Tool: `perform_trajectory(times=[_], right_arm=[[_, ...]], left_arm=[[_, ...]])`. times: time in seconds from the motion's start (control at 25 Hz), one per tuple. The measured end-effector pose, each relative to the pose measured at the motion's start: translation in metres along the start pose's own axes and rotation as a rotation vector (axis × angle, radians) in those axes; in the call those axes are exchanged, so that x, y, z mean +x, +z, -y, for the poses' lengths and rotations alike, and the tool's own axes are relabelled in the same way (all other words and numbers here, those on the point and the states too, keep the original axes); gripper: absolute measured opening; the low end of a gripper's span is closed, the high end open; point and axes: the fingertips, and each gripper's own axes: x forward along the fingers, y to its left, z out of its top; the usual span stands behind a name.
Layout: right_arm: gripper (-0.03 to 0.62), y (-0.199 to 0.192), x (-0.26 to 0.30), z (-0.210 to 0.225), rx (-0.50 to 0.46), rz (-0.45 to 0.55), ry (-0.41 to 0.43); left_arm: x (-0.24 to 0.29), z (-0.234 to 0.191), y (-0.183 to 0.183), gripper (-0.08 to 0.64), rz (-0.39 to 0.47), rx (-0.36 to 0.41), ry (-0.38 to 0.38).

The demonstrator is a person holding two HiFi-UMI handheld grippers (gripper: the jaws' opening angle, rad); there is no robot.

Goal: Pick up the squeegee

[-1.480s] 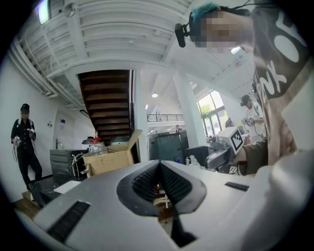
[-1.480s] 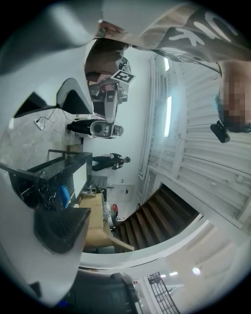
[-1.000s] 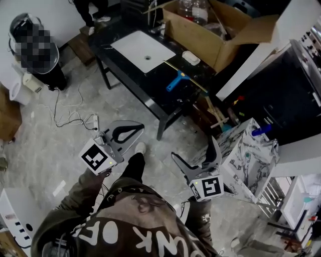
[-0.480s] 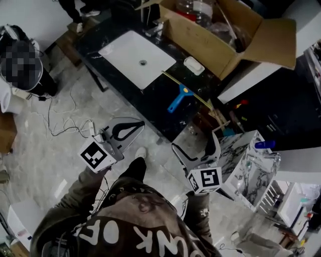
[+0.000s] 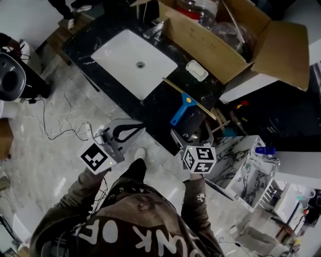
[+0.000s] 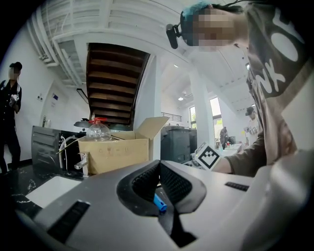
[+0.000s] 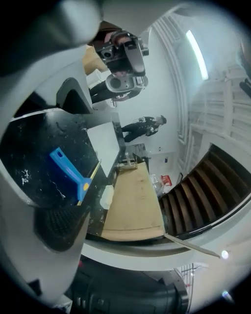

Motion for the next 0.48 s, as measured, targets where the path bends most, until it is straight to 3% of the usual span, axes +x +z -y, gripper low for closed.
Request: perform_trajectory(times=[0.32,0.48], right_arm=[[0.532,-0.041,0.082,0.046,0.203,-0.244,-0.151],[0.469,-0.054,0.100,0.054,0.223,-0.325,-0.199]], left_arm=[[0.013,-0.027,-0.008,0.003,0.002,-0.038,-0.034],[0.015,-0.033,-0.008,0.003,0.014,-0.037,-0.045]])
